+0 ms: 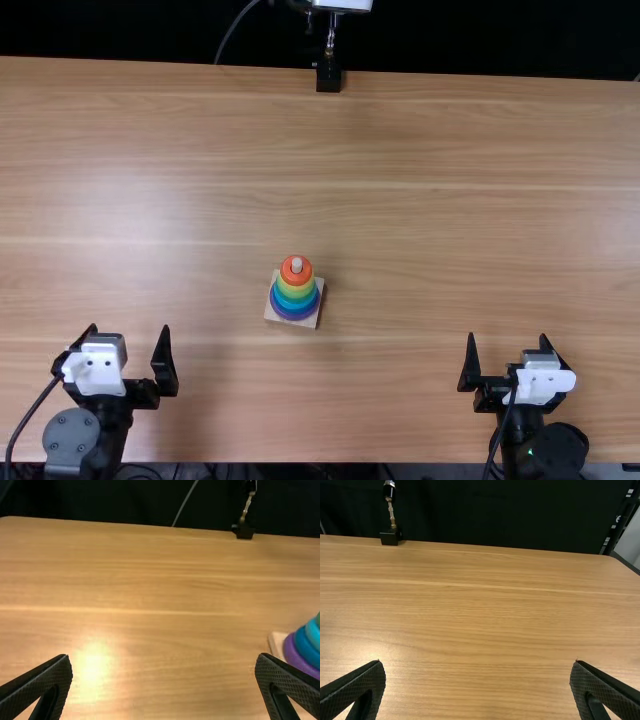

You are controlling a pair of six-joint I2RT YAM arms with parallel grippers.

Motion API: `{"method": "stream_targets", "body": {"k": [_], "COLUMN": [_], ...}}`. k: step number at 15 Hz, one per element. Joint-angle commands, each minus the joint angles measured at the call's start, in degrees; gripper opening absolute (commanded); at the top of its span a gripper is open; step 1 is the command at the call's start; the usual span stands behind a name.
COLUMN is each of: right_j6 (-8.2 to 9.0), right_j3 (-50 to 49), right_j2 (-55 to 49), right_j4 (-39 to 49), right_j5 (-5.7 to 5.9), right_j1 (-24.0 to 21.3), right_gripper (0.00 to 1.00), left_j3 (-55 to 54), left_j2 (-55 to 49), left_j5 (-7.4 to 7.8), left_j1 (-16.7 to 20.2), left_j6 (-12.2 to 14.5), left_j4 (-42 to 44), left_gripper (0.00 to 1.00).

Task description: Build the Hanoi tower: stack the rings onto the peg from bottom to top in this color order: purple, dark blue, light blue, dark green, light green, yellow, orange.

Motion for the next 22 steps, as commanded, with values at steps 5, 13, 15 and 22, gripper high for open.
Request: {"method": "stream_targets", "body": {"k": [5, 13, 15, 22], "right_j6": [0.10, 0.10, 0.10, 0.10], "right_j3": [-3.90, -3.90, -3.90, -3.90], "right_j2": [-0.73, -0.73, -0.73, -0.73], "right_j4": [-4.02, -4.02, -4.02, -4.02], "right_j5": [0.10, 0.10, 0.10, 0.10], "right_j1": [-0.43, -0.43, -0.43, -0.43], "right_gripper": [1.00, 1.00, 1.00, 1.00], "left_j3": [-10.79, -11.05, -11.05, -11.05], "left_j2": [-7.83, -8.54, -8.54, -8.54], "left_j5": [0.35, -0.07, -0.07, -0.07], "left_j1": [-0.05, 1.88, 1.88, 1.88], "left_j6": [0.46, 0.46, 0.46, 0.46], "left_j4": [0.21, -8.86, -8.86, -8.96], "left_gripper": [1.00, 1.00, 1.00, 1.00]}}
